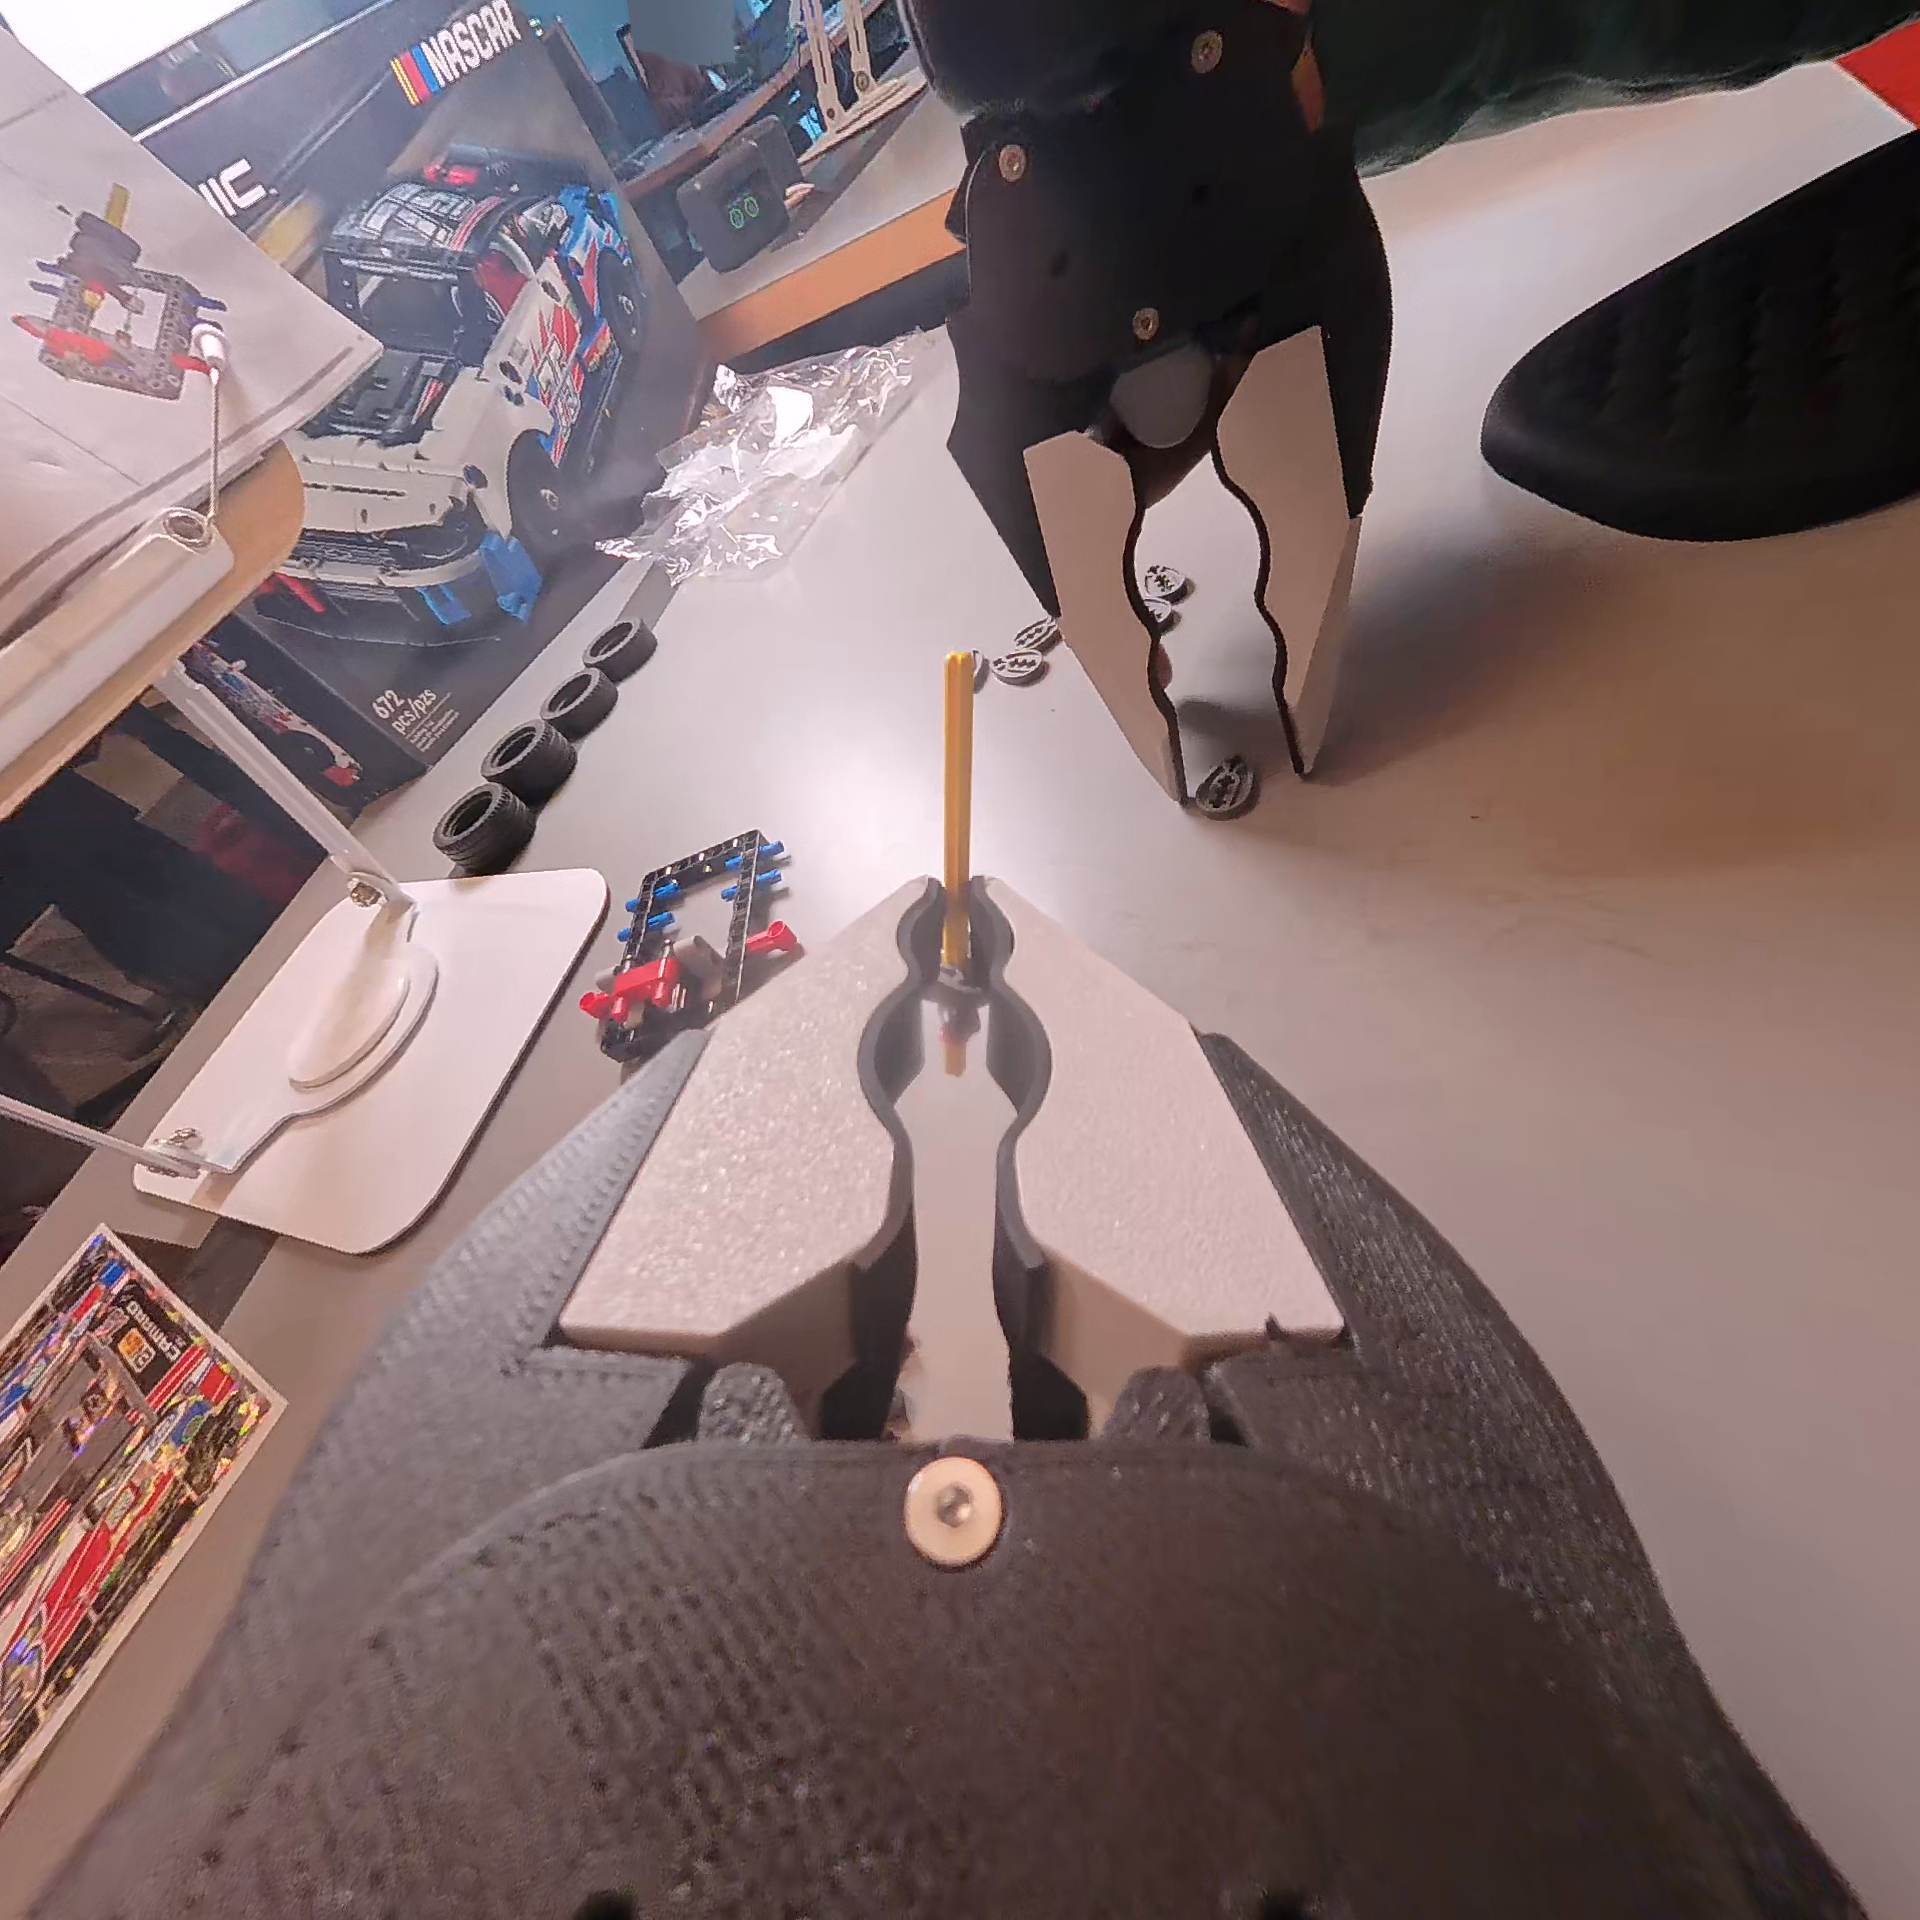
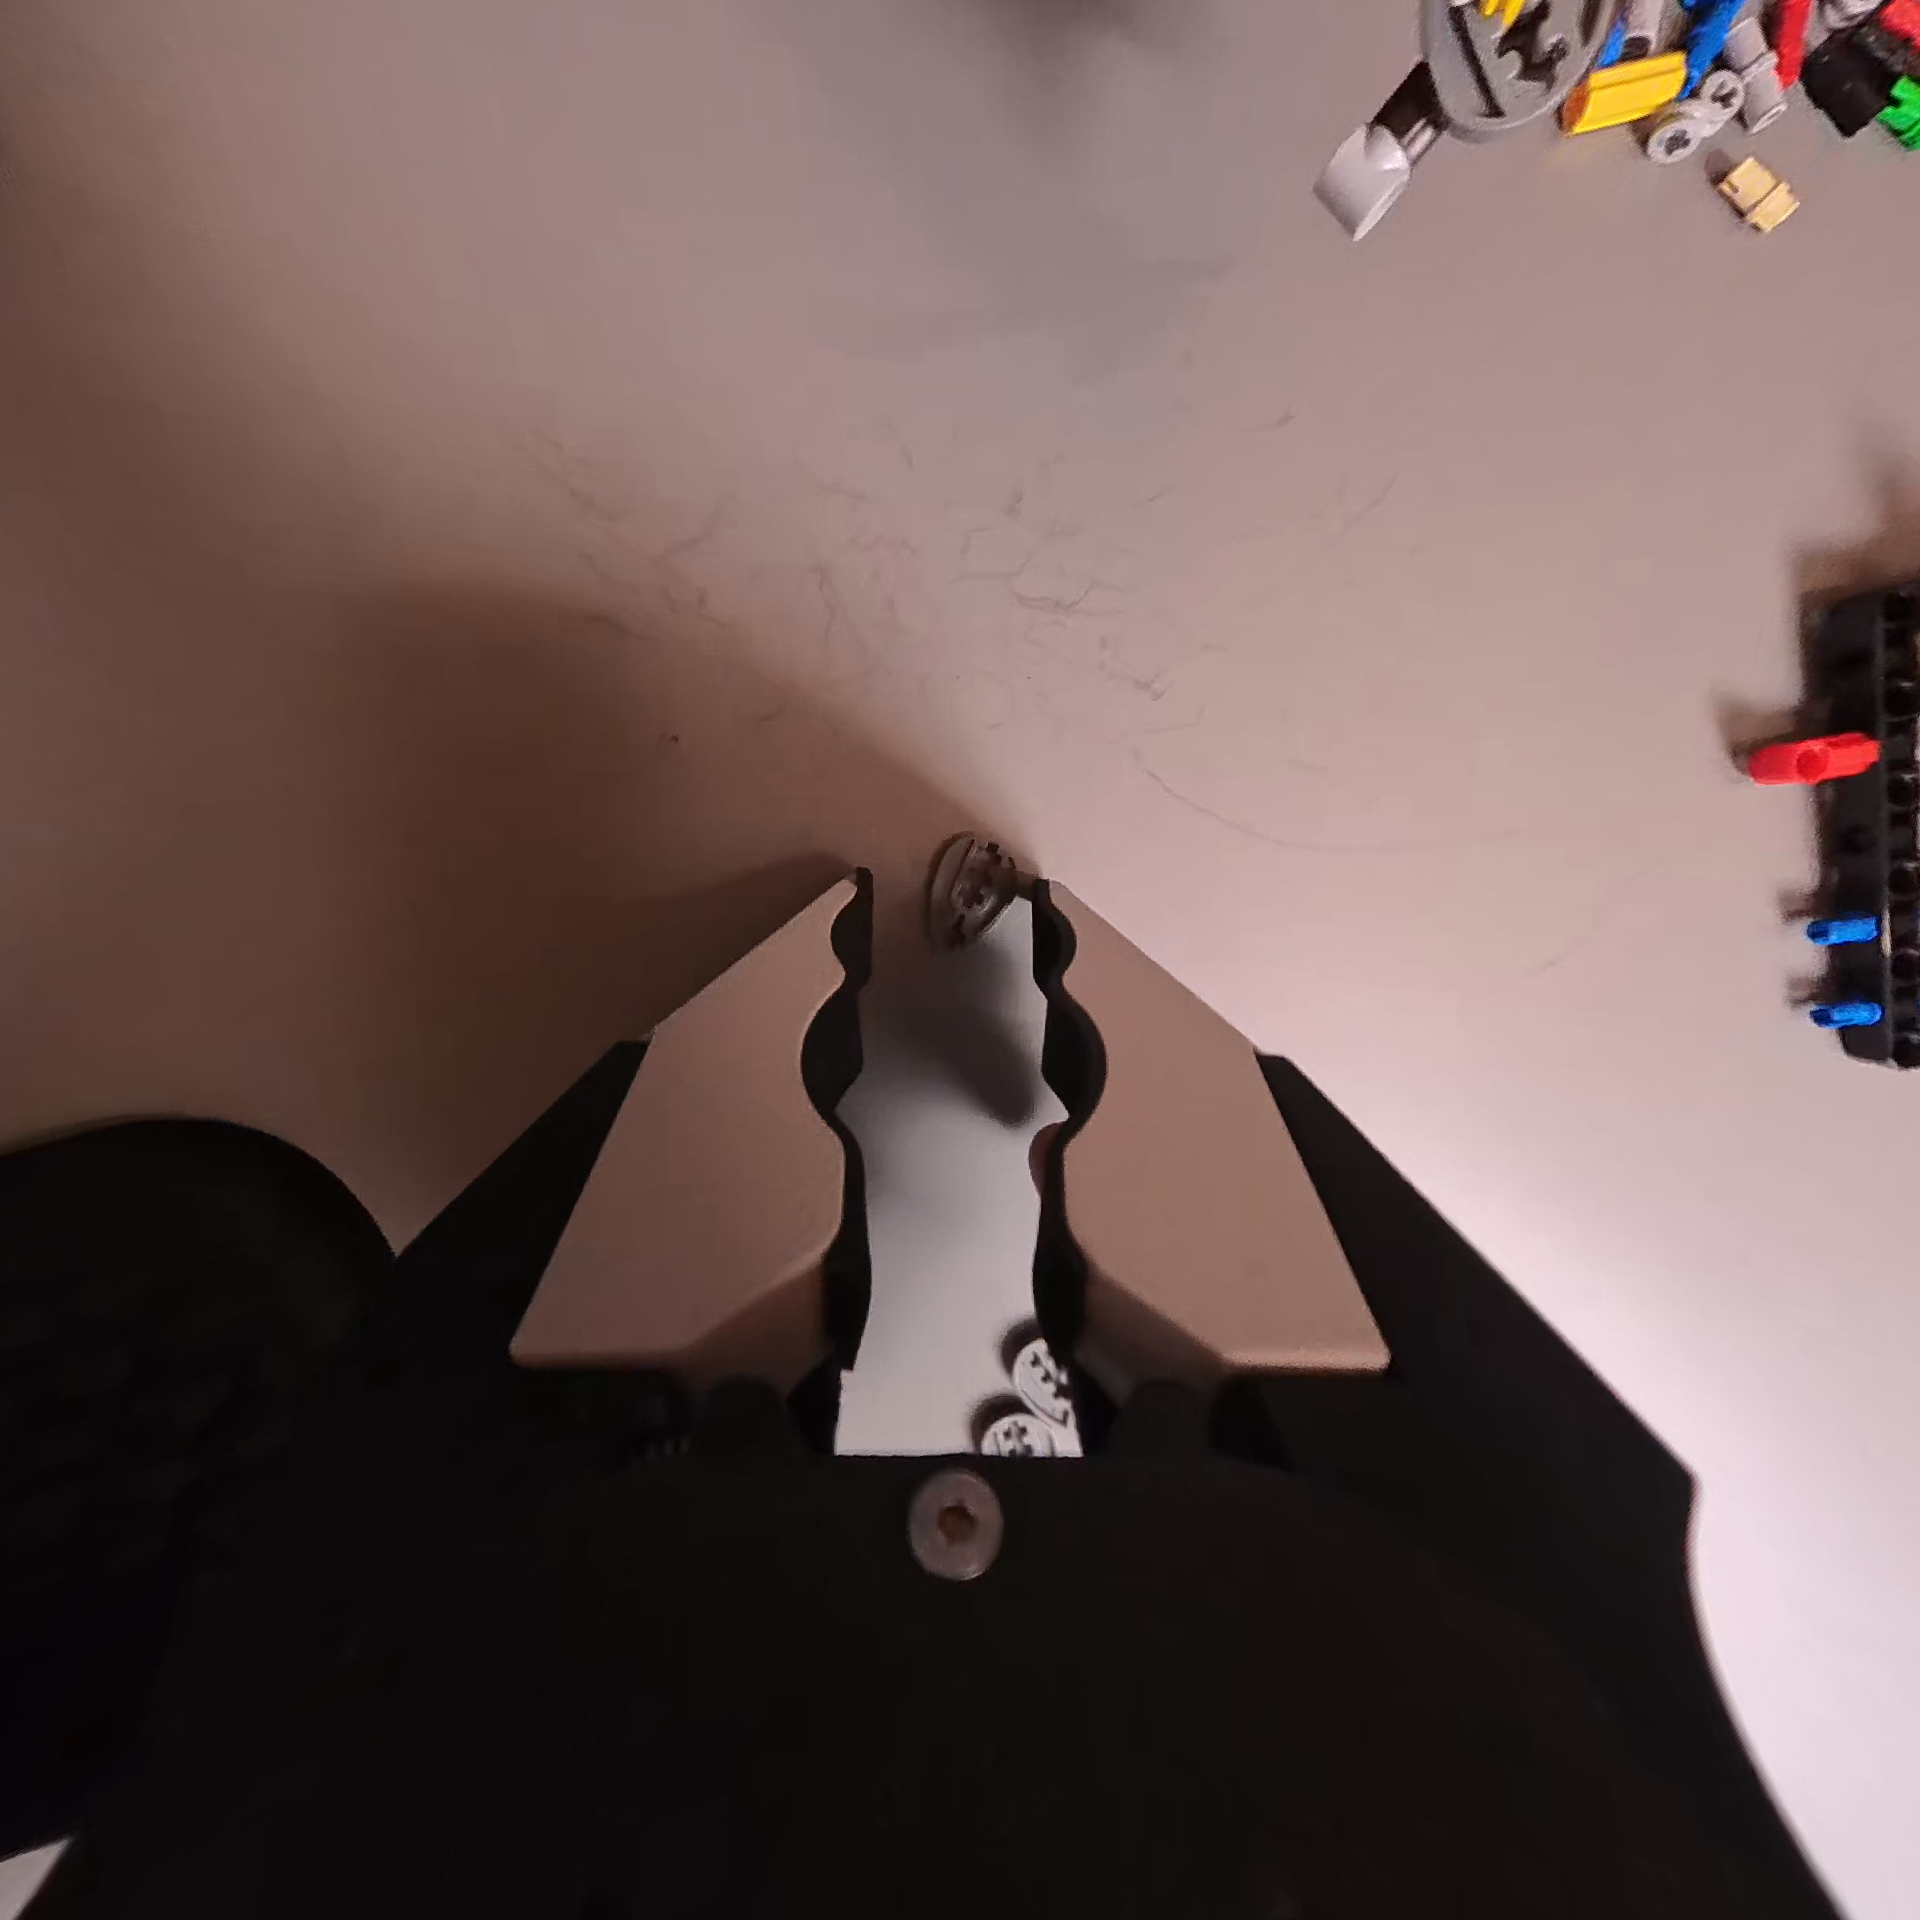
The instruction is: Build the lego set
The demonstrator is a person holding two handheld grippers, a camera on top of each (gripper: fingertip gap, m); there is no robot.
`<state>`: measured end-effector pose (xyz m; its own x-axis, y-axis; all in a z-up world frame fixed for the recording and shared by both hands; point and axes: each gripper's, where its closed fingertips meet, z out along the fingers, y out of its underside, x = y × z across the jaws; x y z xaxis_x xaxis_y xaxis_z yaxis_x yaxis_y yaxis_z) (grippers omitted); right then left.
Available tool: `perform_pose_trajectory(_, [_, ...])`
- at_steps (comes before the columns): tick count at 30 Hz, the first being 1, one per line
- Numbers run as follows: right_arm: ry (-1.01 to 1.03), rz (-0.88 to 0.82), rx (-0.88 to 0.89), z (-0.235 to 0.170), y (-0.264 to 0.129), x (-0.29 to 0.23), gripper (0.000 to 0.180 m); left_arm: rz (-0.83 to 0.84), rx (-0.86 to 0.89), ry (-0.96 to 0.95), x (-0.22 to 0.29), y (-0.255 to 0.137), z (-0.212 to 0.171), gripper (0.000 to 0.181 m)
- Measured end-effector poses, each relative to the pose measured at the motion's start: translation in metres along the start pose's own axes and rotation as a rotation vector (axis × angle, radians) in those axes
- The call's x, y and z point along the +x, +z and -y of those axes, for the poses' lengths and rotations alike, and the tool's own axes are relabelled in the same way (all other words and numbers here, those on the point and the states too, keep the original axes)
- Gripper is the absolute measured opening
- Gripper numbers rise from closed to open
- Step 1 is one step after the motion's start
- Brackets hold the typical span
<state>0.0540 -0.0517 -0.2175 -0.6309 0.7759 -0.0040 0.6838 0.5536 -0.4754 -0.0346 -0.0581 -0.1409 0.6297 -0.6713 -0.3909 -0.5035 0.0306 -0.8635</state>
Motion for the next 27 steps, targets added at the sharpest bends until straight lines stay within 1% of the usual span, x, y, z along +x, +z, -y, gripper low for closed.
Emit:
perform_pose_trajectory(1, [0.013,-0.001,-0.003,-0.0006,-0.0004,-0.0002,0.028,-0.001,0.001,-0.003,0.0002,0.0003,0.0,0.003])
perform_pose_trajectory(3, [0.017,-0.004,-0.003,-0.0007,-0.0004,-0.0005,0.025,-0.006,0.004,-0.013,0.0005,0.0009,-0.0003,0.003])
perform_pose_trajectory(7, [-0.009,-0.009,-0.003,0.0028,0.0019,-0.0004,0.014,-0.012,-0.001,-0.026,0.0015,0.0028,-0.0028,0.003])
perform_pose_trajectory(12, [-0.047,-0.012,-0.011,0.0052,0.0032,-0.0036,0.014,-0.016,-0.002,-0.02,0.0041,0.0037,-0.0013,0.003])
perform_pose_trajectory(14, [-0.039,-0.025,-0.014,0.0031,0.0017,-0.0032,0.023,-0.019,-0.005,-0.019,0.0051,0.0043,-0.0021,0.003])
perform_pose_trajectory(17, [-0.011,-0.042,-0.006,-0.0013,-0.001,-0.0039,0.027,-0.025,-0.007,-0.019,0.0061,0.0049,-0.0028,0.003])
perform_pose_trajectory(22, [0.021,-0.032,0.035,0.0,0.0,-0.0078,0.02,-0.034,-0.009,-0.02,0.0076,0.0059,-0.0034,0.003])
perform_pose_trajectory(24, [0.018,-0.036,0.036,0.0016,0.001,-0.0057,0.012,-0.035,-0.011,-0.018,0.0086,0.0063,-0.0034,0.003])
perform_pose_trajectory(27, [-0.001,-0.026,0.028,0.003,0.0017,-0.0059,0.012,-0.035,-0.012,-0.015,0.0096,0.0064,-0.0025,0.003])
